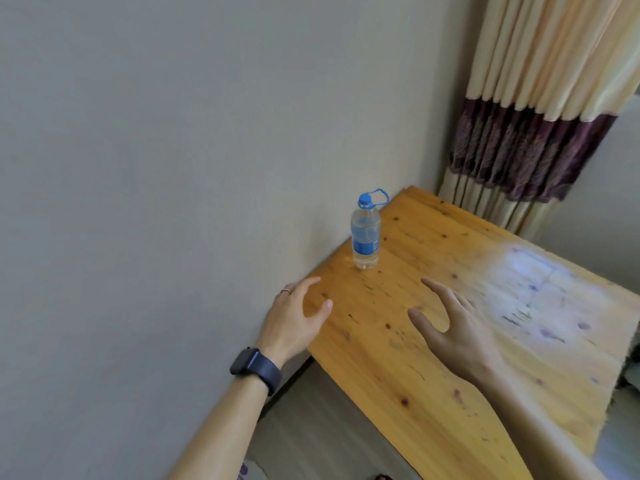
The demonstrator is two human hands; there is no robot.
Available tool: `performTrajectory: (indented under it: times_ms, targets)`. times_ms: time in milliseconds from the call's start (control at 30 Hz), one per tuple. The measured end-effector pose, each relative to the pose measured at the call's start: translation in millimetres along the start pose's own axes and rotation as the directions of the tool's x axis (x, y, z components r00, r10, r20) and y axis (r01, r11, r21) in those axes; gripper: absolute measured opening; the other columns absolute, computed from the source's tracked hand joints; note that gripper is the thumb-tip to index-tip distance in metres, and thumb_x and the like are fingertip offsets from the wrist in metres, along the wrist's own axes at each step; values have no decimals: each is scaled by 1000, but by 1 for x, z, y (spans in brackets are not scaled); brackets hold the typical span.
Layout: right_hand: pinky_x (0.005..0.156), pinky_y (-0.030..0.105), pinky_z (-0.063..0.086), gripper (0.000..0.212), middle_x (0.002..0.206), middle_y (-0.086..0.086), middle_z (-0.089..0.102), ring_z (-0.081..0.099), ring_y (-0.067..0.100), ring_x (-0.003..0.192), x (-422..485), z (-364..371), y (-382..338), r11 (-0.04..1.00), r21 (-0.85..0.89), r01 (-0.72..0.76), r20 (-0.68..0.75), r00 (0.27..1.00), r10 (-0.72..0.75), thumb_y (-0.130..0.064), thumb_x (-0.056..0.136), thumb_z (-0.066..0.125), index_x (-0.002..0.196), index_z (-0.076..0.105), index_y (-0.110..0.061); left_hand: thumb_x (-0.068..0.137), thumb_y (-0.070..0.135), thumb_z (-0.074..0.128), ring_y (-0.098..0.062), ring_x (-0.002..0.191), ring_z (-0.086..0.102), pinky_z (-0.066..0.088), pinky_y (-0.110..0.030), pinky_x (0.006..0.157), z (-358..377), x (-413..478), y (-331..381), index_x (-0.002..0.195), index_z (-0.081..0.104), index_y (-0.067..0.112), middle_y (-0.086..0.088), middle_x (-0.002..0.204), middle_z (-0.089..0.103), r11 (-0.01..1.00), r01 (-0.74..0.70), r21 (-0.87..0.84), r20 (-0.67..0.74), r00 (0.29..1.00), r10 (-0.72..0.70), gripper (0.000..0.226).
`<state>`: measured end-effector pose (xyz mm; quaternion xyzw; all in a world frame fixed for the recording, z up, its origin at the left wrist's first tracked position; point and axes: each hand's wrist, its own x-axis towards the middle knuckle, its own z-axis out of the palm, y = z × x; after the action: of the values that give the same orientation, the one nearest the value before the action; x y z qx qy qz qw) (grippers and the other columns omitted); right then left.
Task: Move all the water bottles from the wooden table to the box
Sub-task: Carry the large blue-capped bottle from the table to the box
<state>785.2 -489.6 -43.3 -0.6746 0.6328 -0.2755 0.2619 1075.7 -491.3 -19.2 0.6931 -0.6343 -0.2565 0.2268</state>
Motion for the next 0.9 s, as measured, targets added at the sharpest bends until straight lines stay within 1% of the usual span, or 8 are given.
performTrajectory:
  times_ms: [233, 333, 433, 600, 700, 767, 833, 900]
  targets:
    - [108, 40, 38, 70, 150, -10, 47, 37, 19, 140, 81, 39, -12, 991, -15, -132, -88, 988, 131, -68, 89, 50, 151, 26, -46, 88, 54, 67, 7, 124, 38, 25, -2, 92, 9, 143, -9, 145, 42, 35, 14, 144, 45, 982, -151, -111, 60, 986, 158, 65]
    - [106, 37, 38, 74, 151, -9, 46, 40, 20, 137, 109, 59, -11, 972, -32, -233, -104, 968, 229, -67, 90, 51, 154, 22, -45, 83, 54, 72, 8, 131, 31, 26, -10, 101, 23, 204, -6, 145, 35, 40, 21, 144, 35, 957, -236, -168, 107, 961, 255, 73]
    - [103, 36, 39, 76, 150, -10, 46, 43, 20, 133, 134, 78, -9, 955, -13, -296, -108, 950, 293, -67, 89, 51, 155, 20, -45, 81, 51, 74, -5, 145, 27, 30, -21, 111, 37, 260, -3, 148, 33, 35, 12, 159, 26, 923, -370, -106, 161, 909, 383, 80]
    - [106, 34, 37, 78, 151, -9, 44, 39, 19, 136, 170, 117, 1, 915, 76, -395, -103, 910, 401, -68, 89, 53, 155, 19, -45, 81, 40, 77, -17, 147, 27, 35, -28, 113, 60, 340, 10, 152, 37, 28, 8, 163, 21, 744, -668, 4, 316, 707, 633, 83]
    - [107, 34, 36, 85, 154, -8, 41, 37, 19, 138, 193, 140, 8, 889, 160, -429, -78, 892, 445, -72, 84, 52, 156, 20, -41, 82, 40, 76, -20, 150, 27, 29, -41, 120, 72, 376, 21, 148, 44, 35, 7, 162, 30, 614, -790, -3, 415, 557, 719, 74]
    - [110, 36, 36, 90, 156, -7, 38, 34, 20, 141, 212, 155, 14, 868, 215, -447, -57, 882, 468, -74, 81, 54, 157, 21, -38, 83, 42, 75, -16, 149, 29, 26, -41, 122, 80, 394, 27, 145, 47, 42, 9, 156, 42, 593, -805, -21, 500, 505, 704, 68]
    - [113, 39, 36, 95, 158, -6, 36, 32, 21, 143, 231, 168, 21, 845, 263, -465, -39, 870, 491, -74, 79, 59, 157, 21, -35, 82, 43, 75, -11, 141, 43, 37, -39, 117, 87, 408, 27, 137, 55, 44, 11, 144, 56, 609, -793, -23, 544, 502, 673, 59]
    - [115, 40, 33, 101, 160, -4, 34, 31, 22, 144, 252, 181, 29, 840, 286, -462, -28, 872, 489, -73, 77, 64, 158, 21, -31, 79, 43, 76, -4, 121, 59, 50, -35, 103, 91, 414, 21, 125, 65, 43, 16, 127, 67, 658, -753, -29, 510, 555, 657, 47]
